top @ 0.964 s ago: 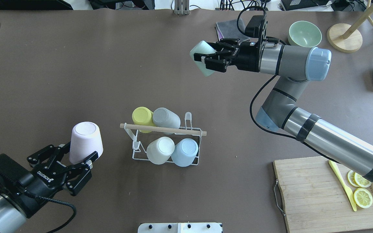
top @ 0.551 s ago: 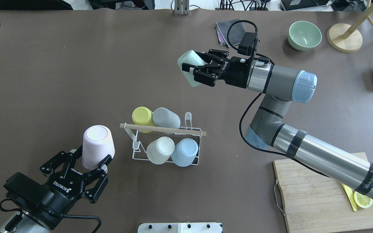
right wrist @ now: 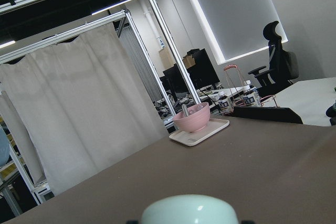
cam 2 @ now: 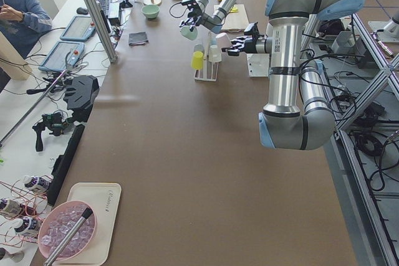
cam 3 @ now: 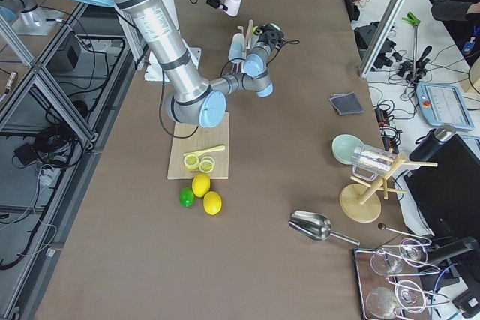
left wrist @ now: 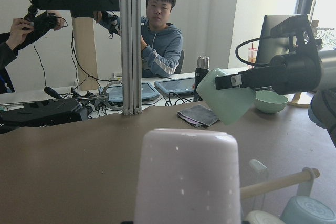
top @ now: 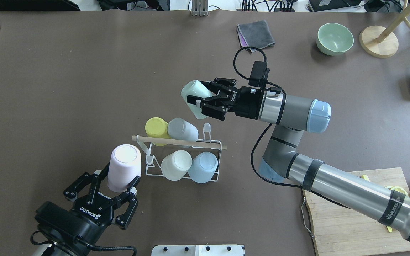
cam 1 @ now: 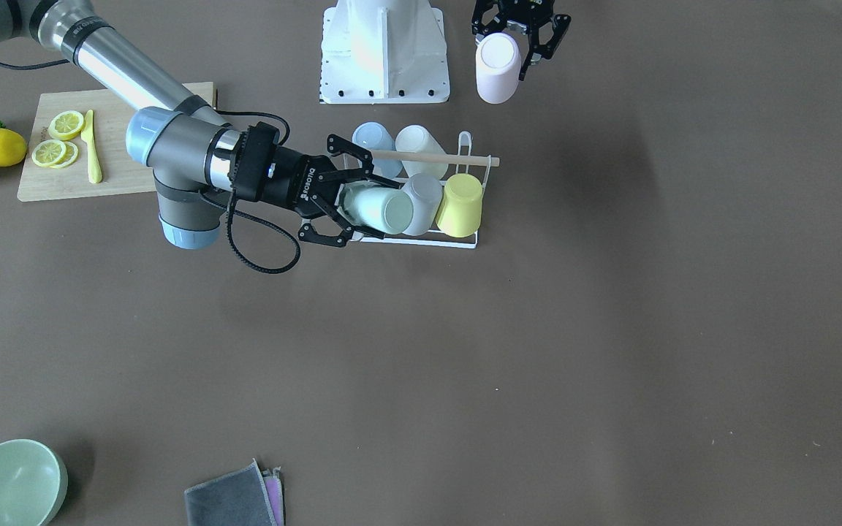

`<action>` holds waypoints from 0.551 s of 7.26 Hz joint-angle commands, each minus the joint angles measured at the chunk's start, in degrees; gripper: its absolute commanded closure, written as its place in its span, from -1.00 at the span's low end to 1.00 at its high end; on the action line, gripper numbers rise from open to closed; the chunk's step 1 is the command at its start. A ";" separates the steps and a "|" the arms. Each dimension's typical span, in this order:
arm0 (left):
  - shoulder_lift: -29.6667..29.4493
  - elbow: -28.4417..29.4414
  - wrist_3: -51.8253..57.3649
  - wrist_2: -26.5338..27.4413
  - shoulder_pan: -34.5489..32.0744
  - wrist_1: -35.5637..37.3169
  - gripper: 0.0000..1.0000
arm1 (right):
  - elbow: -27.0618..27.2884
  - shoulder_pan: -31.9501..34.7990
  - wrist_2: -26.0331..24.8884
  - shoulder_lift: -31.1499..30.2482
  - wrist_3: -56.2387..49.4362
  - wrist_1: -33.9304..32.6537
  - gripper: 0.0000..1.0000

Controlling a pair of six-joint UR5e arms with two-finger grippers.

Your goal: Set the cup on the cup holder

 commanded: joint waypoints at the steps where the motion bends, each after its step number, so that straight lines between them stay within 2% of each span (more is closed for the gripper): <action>1: -2.41 2.42 -0.88 -0.36 -1.91 0.48 0.69 | -0.68 -1.45 0.24 0.21 -0.05 1.51 1.00; 4: -7.67 9.80 -4.40 -4.23 -9.29 0.65 0.68 | -0.86 -3.03 0.51 -0.40 -0.40 4.65 1.00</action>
